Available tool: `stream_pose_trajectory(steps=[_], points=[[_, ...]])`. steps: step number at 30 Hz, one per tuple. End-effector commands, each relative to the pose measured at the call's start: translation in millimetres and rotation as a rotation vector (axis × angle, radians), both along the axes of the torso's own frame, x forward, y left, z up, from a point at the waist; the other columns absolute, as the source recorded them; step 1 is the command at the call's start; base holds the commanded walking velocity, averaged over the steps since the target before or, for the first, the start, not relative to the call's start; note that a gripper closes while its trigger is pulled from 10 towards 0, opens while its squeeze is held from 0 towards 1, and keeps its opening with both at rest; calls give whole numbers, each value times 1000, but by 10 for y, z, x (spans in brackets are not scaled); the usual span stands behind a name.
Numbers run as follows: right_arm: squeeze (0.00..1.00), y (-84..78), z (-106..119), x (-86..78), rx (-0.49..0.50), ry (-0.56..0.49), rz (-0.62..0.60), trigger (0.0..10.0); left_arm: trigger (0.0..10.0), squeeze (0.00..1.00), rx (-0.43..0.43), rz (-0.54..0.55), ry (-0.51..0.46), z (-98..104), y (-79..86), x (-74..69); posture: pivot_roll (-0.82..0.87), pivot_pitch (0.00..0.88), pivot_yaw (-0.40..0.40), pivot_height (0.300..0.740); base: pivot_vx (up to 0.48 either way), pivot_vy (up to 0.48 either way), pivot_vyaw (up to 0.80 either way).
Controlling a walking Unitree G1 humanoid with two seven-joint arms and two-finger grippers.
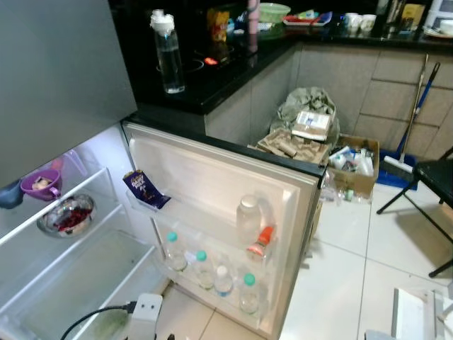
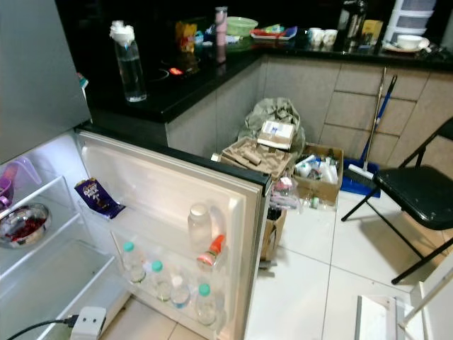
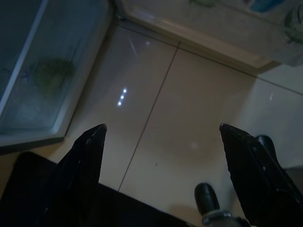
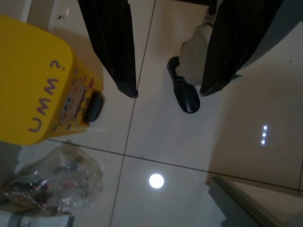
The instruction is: Restocking fridge
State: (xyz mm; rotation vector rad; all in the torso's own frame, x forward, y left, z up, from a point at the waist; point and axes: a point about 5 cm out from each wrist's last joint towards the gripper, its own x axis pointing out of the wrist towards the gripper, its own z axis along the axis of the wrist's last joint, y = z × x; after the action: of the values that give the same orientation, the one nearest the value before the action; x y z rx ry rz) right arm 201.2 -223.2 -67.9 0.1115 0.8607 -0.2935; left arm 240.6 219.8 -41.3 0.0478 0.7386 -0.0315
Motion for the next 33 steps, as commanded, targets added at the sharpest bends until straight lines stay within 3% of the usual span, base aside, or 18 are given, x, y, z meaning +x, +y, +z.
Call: stream_pose_trajectory(steps=[1, 17, 33], points=[[0, 13, -24, -40, 11, 5, 2, 10000, 10000, 0, -8, 31, 34, -73, 31, -110, -74, 108, 68, 740, 0, 0, 0], [0, 41, -12, -12, 18, -15, 16, 10000, 10000, 0, -10, 39, 27, -70, 29, -105, -78, 99, 70, 740, 0, 0, 0], [0, 41, -1, 7, 4, -15, 62, 10000, 10000, 0, -24, 54, 24, -81, 7, -116, -77, 92, 57, 740, 0, -391, 0]])
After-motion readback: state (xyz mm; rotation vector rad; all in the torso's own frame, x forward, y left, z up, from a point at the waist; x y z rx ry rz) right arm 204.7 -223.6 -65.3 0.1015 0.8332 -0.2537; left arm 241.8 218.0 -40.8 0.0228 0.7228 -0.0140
